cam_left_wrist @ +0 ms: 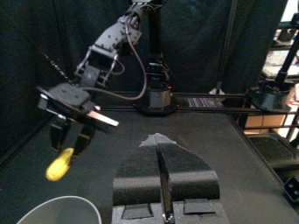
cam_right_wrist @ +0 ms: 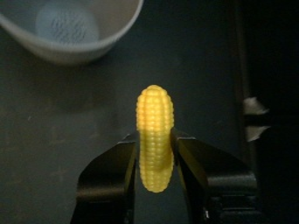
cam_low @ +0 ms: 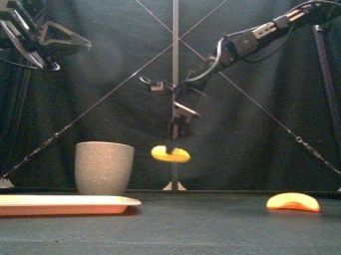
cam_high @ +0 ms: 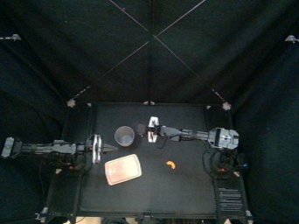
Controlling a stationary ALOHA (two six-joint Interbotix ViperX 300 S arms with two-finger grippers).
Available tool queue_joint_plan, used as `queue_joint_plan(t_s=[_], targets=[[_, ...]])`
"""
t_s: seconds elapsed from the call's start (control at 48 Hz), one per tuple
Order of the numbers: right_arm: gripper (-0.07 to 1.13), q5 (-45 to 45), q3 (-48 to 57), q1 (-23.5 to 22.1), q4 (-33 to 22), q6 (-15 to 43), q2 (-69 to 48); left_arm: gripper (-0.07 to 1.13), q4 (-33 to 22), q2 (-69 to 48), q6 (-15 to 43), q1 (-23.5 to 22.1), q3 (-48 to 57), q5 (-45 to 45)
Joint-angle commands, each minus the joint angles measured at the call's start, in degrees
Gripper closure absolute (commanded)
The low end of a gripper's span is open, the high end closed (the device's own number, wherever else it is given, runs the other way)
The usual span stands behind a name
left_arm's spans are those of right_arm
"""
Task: Pick the corn then place it in the grey bowl
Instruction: Place corn in the grey bowl
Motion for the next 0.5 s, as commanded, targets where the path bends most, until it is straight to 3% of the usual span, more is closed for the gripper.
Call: queue_joint_plan(t_s=[0.021,0.312,0.5], targets=[[0.46,2.7,-7.4,2.0,-0.1,-1.5,-1.8,1.06,0.1,0.0,0.0,0.1,-0.9,-0.3],[0.46,3.1,-18.4,5.9,2.8,-1.8,5.7,1.06,0.1,-0.4,0.0,0.1,-0.8,-0.2],[0.45,3.3,-21.4,5.7,4.9,-1.9,7.7,1.06,0.1,-1.0,0.0,0.1,-0.6,0.0]])
